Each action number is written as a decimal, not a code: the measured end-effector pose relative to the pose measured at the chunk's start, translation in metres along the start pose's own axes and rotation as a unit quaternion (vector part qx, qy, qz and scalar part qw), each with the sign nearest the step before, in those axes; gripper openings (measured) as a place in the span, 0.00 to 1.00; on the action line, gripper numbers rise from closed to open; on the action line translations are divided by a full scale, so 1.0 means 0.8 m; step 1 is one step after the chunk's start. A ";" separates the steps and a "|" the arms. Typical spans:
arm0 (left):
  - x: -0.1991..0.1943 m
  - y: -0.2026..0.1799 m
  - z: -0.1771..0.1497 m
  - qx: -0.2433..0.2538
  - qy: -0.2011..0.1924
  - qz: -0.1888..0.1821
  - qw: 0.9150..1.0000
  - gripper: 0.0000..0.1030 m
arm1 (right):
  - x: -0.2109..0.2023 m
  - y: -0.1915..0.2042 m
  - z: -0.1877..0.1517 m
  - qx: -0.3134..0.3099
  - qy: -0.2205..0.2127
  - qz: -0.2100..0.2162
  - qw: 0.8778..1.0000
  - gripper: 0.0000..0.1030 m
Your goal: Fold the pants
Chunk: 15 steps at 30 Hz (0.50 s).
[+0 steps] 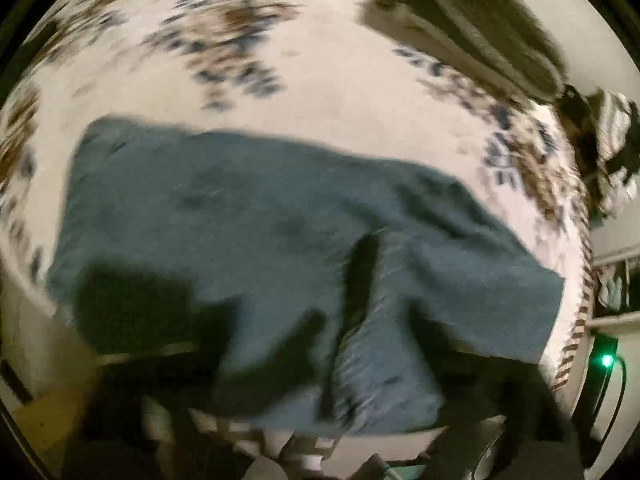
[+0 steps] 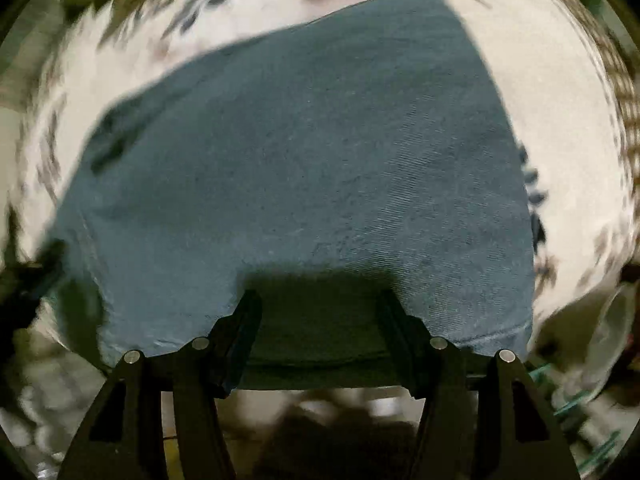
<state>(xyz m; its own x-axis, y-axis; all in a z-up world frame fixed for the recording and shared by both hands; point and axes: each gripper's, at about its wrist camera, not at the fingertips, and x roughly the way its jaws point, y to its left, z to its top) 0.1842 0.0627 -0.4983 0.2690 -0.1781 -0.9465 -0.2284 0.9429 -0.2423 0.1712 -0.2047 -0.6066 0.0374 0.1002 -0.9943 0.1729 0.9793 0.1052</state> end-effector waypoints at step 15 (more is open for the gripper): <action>-0.015 0.244 -0.061 -0.339 -0.057 -0.043 0.938 0.92 | -0.016 0.050 -0.006 -0.012 -0.013 0.011 1.000 0.71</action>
<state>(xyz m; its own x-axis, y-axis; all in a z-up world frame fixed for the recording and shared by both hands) 0.0910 0.2355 -0.5447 0.4038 -0.1782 -0.8974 -0.7336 0.5229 -0.4339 0.1733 -0.1656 -0.5899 0.0656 0.1179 -0.9909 0.1487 0.9807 0.1265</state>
